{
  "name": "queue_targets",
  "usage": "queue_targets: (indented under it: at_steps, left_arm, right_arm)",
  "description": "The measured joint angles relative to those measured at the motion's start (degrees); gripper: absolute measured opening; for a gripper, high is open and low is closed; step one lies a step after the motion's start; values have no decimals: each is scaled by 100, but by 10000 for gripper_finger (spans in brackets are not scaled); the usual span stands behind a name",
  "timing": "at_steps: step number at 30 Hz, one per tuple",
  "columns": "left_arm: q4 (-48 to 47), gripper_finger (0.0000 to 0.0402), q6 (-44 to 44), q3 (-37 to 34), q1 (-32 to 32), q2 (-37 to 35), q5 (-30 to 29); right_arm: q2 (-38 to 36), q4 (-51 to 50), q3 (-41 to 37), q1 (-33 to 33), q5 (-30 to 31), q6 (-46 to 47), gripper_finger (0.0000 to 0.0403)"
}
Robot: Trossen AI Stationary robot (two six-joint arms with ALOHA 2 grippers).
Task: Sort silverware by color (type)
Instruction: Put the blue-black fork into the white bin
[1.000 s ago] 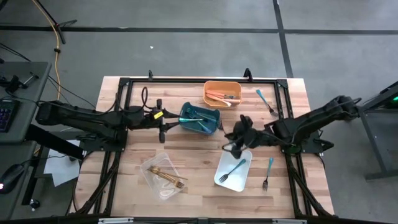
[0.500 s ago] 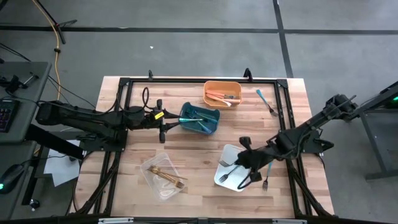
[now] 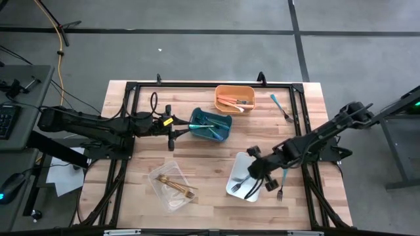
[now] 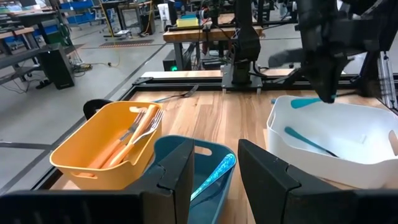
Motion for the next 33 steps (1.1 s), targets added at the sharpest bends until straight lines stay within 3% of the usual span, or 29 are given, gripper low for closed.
queue_targets:
  at_steps: [7,21,27,33]
  left_arm:
    - [-92,115,-2,0,1,0,0]
    - [-165,115,92,0,0,1,0]
    - [-165,115,96,0,1,2,0]
    - [-165,115,190,0,1,0,0]
  right_arm:
    - [394,-107,0,-2,-158,-447,4]
    - [407,22,0,-30,-180,926,34]
    - [407,93,12,-57,-240,1099,54]
    - [392,-149,650,-311,468,1378,68]
